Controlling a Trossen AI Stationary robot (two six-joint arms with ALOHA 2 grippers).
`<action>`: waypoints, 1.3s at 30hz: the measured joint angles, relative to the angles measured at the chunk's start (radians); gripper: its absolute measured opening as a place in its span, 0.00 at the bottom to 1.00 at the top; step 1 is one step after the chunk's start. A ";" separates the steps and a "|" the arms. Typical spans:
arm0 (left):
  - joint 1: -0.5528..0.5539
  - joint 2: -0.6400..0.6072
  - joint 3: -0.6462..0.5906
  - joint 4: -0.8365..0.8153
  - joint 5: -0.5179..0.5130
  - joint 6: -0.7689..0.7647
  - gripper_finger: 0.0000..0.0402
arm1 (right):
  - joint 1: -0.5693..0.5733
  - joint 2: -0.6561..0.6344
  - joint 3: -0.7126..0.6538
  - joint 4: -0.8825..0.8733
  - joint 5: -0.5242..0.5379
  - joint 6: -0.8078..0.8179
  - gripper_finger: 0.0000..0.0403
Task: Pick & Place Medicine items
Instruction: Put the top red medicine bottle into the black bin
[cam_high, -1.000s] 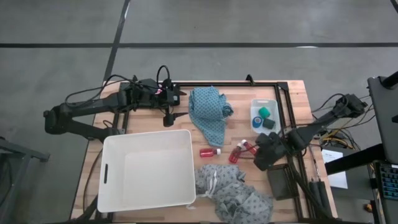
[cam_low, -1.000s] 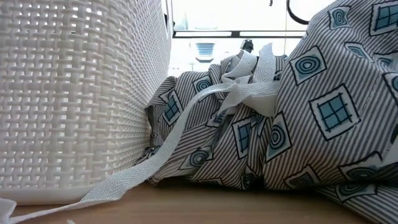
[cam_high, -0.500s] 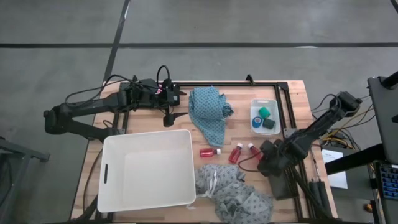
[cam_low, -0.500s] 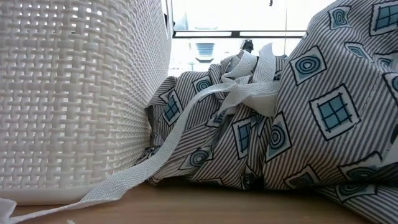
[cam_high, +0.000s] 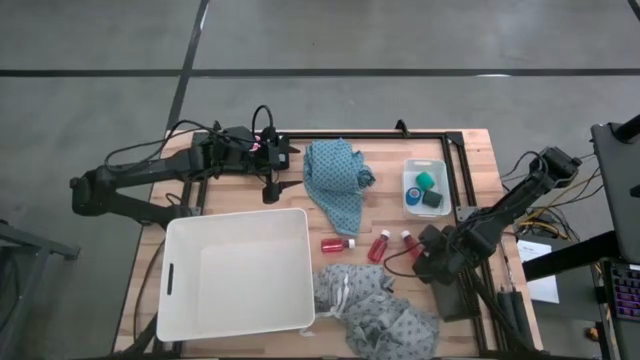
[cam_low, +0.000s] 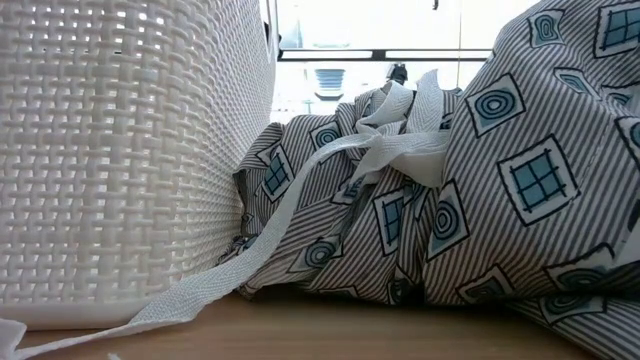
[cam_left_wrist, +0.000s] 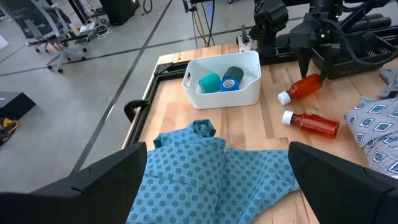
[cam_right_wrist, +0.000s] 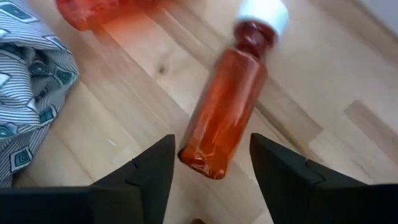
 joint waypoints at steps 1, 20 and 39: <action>0.000 0.000 0.000 0.000 0.000 0.000 0.98 | 0.000 -0.002 0.007 -0.006 0.012 -0.011 0.52; 0.000 0.000 0.000 0.000 0.000 -0.001 0.98 | -0.115 -0.006 0.122 -0.166 0.202 -0.035 0.55; 0.000 0.000 0.000 0.000 0.000 -0.003 0.98 | -0.303 -0.003 0.089 -0.132 0.090 -0.042 0.55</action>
